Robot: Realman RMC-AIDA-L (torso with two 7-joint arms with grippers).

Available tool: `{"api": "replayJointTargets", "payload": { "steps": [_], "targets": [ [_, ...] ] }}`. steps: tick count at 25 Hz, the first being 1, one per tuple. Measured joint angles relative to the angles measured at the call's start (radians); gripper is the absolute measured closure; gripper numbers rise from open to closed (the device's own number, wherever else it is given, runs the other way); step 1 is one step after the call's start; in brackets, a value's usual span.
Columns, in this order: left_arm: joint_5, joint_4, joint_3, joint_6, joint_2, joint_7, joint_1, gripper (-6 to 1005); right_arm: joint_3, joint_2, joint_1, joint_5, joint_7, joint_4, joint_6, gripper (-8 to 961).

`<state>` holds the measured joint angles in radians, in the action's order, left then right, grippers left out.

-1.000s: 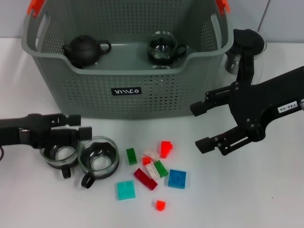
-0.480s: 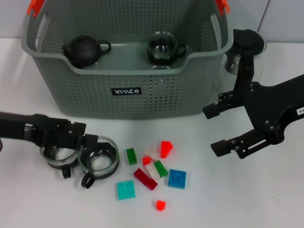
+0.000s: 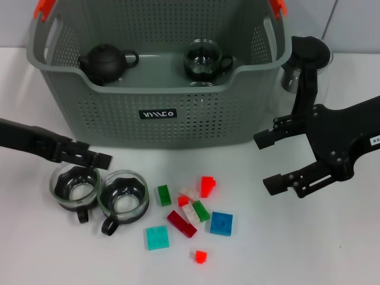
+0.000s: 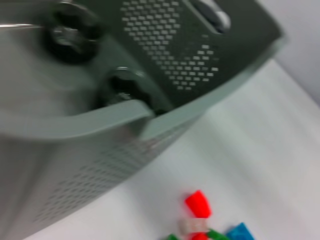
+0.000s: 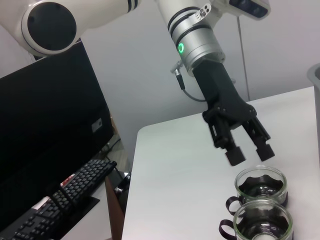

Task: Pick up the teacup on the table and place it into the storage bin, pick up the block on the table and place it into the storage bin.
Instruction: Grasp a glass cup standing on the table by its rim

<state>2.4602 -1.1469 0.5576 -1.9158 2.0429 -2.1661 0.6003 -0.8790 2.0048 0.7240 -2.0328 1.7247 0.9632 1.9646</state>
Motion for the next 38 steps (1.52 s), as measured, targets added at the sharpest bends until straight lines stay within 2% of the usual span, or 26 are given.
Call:
{"api": "replayJointTargets", "payload": {
  "steps": [8,15,25,38],
  "targets": [
    [0.117,-0.073,-0.016,0.033,-0.002,-0.108,-0.012,97,-0.004,0.0,0.011,-0.003,-0.047,-0.054,-0.018,55],
    [0.197,-0.066,-0.012,0.104,0.0,-0.131,-0.012,98,-0.009,0.008,0.014,-0.003,-0.052,-0.056,-0.027,55],
    [0.261,0.065,0.021,0.207,-0.004,-0.124,0.01,98,-0.019,0.015,0.016,-0.003,-0.043,-0.055,-0.024,55],
    [0.268,0.139,0.044,0.278,-0.007,-0.12,0.021,98,-0.037,0.003,0.019,-0.016,-0.013,-0.055,-0.014,55]
  ]
}}
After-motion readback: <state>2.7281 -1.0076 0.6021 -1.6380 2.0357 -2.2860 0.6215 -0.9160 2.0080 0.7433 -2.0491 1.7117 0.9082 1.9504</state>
